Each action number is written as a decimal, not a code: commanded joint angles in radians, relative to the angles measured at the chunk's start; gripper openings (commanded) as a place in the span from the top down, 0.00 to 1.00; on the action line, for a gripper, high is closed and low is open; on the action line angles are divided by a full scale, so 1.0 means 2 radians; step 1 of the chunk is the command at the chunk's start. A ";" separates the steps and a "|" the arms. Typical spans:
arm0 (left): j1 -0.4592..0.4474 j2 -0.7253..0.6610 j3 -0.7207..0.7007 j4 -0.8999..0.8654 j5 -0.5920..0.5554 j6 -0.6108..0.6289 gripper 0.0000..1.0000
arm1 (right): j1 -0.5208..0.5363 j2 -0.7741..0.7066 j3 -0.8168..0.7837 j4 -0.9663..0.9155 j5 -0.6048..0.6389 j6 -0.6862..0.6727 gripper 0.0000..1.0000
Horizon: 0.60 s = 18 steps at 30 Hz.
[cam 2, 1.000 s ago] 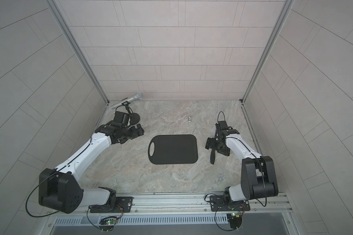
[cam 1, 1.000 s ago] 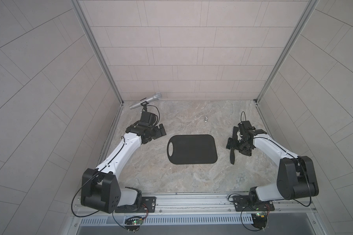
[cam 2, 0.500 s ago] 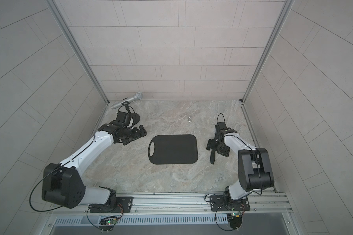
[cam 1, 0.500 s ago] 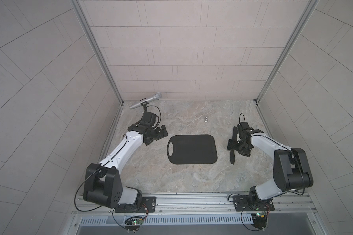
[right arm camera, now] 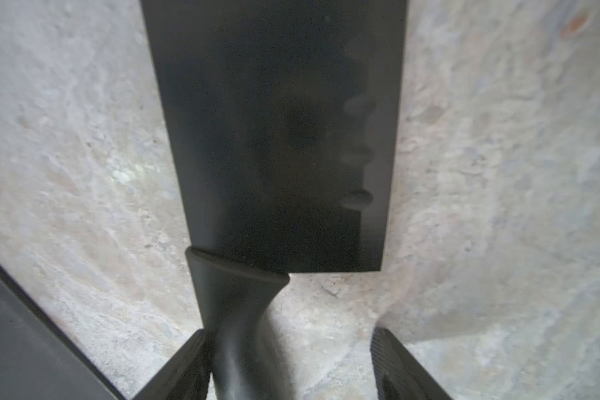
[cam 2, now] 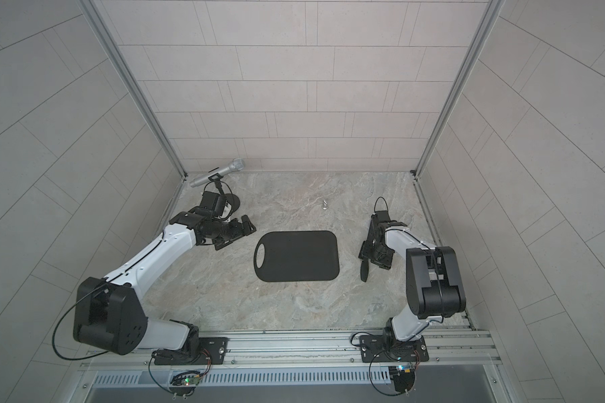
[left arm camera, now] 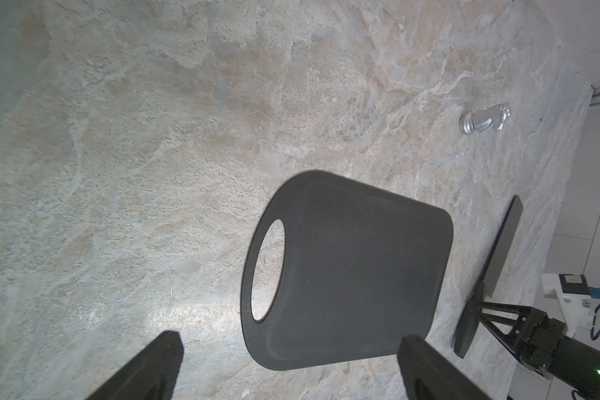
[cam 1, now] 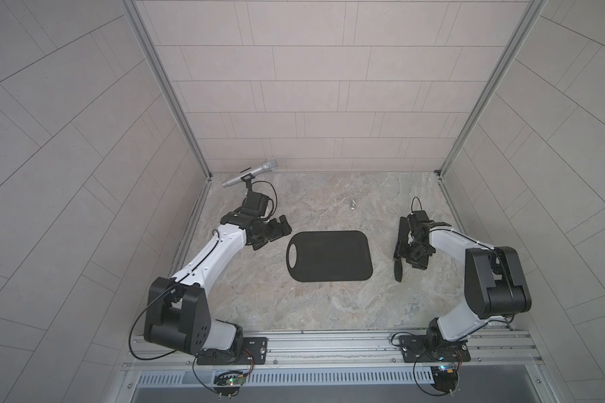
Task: Align the knife with the edge of the cutting board
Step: Pick up the knife at the center of the board.
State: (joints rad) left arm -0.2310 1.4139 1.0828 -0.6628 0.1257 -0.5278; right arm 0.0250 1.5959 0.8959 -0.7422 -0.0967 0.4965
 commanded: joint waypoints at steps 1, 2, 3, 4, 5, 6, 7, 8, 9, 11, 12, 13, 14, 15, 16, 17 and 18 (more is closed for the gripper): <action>0.003 0.006 0.007 -0.003 0.013 -0.001 0.00 | -0.008 0.018 0.000 0.015 -0.015 0.001 0.34; 0.002 0.006 0.007 -0.003 0.012 -0.001 0.00 | -0.010 0.022 0.002 0.016 -0.017 0.001 0.36; 0.002 0.005 0.007 -0.003 0.013 -0.001 0.00 | -0.010 0.026 0.004 0.017 -0.019 0.001 0.39; 0.002 0.006 0.007 -0.002 0.013 -0.001 0.00 | -0.010 0.031 0.006 0.017 -0.020 0.001 0.41; 0.003 0.006 0.008 -0.003 0.013 0.000 0.00 | -0.010 0.035 0.009 0.018 -0.020 0.001 0.44; 0.002 0.006 0.007 -0.002 0.013 0.000 0.00 | -0.010 0.039 0.011 0.018 -0.020 0.001 0.47; 0.003 0.006 0.007 -0.002 0.014 0.000 0.00 | -0.010 0.042 0.013 0.018 -0.020 0.001 0.49; 0.002 0.006 0.007 -0.002 0.014 0.001 0.00 | -0.010 0.045 0.013 0.019 -0.020 0.001 0.51; 0.002 0.006 0.008 -0.003 0.014 0.000 0.00 | -0.010 0.046 0.012 0.021 -0.021 0.002 0.52; 0.002 0.006 0.007 -0.002 0.015 0.001 0.00 | -0.011 0.049 0.012 0.024 -0.022 0.002 0.56; 0.002 0.005 0.007 -0.002 0.014 0.001 0.00 | -0.010 0.050 0.012 0.024 -0.023 0.002 0.58; 0.002 0.004 0.007 -0.002 0.014 0.001 0.00 | -0.010 0.051 0.011 0.026 -0.024 0.003 0.58; 0.003 0.005 0.007 -0.002 0.015 0.001 0.00 | -0.011 0.052 0.011 0.027 -0.024 0.003 0.59; 0.002 0.005 0.007 -0.002 0.014 0.001 0.00 | -0.010 0.052 0.011 0.028 -0.024 0.003 0.59; 0.002 0.005 0.007 -0.002 0.015 0.001 0.00 | -0.011 0.052 0.011 0.029 -0.024 0.002 0.60; 0.002 0.004 0.007 -0.002 0.015 0.001 0.00 | -0.010 0.054 0.011 0.029 -0.023 0.003 0.60; 0.003 0.004 0.007 -0.002 0.015 0.001 0.00 | -0.010 0.054 0.011 0.029 -0.023 0.002 0.60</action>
State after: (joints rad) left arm -0.2310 1.4143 1.0828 -0.6613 0.1432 -0.5274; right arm -0.0010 1.6466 0.9394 -0.7868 -0.0917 0.5053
